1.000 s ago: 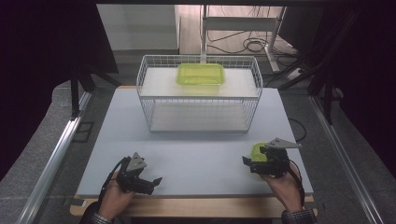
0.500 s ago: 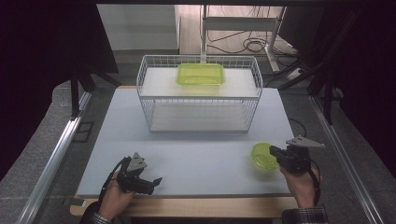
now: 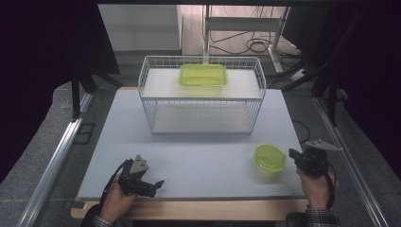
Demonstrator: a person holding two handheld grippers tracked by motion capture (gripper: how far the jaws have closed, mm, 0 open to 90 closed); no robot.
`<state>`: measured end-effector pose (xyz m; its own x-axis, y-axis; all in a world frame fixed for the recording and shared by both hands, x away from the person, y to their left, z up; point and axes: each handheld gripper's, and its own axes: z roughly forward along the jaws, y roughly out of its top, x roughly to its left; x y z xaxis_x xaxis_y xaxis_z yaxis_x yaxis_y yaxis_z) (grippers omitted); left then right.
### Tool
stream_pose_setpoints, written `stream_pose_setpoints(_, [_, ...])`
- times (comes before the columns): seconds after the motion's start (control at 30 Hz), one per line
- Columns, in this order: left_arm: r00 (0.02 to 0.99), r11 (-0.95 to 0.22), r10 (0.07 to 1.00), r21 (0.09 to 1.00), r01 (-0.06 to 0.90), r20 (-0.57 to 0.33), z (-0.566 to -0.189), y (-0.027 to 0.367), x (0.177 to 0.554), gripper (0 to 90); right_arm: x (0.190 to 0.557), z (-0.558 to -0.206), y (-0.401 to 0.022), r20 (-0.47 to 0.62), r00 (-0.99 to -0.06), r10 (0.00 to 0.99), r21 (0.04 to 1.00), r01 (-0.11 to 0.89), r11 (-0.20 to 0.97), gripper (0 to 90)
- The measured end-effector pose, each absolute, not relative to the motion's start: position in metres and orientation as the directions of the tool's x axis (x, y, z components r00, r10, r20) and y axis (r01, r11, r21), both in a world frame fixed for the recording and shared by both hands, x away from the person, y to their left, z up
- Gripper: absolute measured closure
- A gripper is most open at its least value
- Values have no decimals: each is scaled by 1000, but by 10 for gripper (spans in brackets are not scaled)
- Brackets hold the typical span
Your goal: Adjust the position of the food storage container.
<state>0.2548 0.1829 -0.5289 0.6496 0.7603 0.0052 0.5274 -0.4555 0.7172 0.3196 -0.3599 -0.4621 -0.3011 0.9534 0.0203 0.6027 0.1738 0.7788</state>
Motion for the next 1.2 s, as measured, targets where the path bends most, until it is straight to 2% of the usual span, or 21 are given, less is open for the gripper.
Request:
stream_pose_setpoints(0.2, [650, -456, 760, 716, 528, 5, -529, 183, 255, 6, 329, -476, -361, 33, -283, 958, 756, 634, 162, 890])
stream_pose_setpoints(0.53, [651, -460, 759, 713, 529, 6, -530, 182, 255, 6, 331, -480, -354, 55, -278, 959, 744, 652, 146, 890])
stream_pose_setpoints(1.2, [656, -473, 755, 703, 531, 13, -531, 180, 255, 6, 329, -482, -306, 95, -383, 919, 727, 658, 199, 890])
